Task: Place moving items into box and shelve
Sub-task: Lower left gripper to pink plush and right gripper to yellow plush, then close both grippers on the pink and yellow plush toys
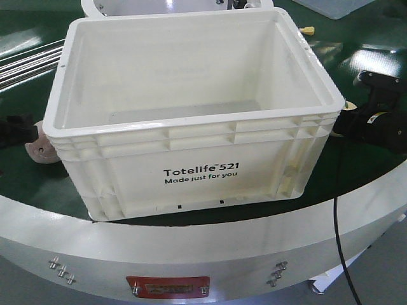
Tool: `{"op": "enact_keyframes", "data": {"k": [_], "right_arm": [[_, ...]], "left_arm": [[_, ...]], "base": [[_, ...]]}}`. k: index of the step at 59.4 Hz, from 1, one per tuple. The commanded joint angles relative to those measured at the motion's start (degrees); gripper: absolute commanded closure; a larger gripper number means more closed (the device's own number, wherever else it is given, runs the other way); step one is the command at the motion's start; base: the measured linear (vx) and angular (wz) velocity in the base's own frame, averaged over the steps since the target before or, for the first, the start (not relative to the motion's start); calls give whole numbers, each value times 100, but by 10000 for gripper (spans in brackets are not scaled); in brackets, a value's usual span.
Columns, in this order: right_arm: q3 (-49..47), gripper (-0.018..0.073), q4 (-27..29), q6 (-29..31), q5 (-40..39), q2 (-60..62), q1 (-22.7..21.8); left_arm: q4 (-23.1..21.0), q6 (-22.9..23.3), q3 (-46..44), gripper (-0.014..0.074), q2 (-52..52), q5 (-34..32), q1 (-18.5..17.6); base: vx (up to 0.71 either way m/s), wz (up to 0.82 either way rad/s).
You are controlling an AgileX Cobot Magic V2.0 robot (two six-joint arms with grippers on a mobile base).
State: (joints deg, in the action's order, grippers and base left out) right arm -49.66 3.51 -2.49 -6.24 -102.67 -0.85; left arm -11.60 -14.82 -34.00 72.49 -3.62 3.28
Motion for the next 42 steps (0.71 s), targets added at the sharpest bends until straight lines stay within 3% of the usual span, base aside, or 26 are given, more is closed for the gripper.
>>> {"op": "enact_keyframes", "data": {"k": [1,3,42], "right_arm": [[-170,550,-46,50,-420,240,-39],[-170,582,-46,50,-425,240,-39],[-170,575,-46,50,-504,240,-39]], "left_arm": [[-17,-3,-204,9,-124,-346,0],[-17,-3,-204,9,-124,-340,0],[-23,56,-209,9,374,-333,0]], "base": [[0,0],[0,0],[0,0]]}}
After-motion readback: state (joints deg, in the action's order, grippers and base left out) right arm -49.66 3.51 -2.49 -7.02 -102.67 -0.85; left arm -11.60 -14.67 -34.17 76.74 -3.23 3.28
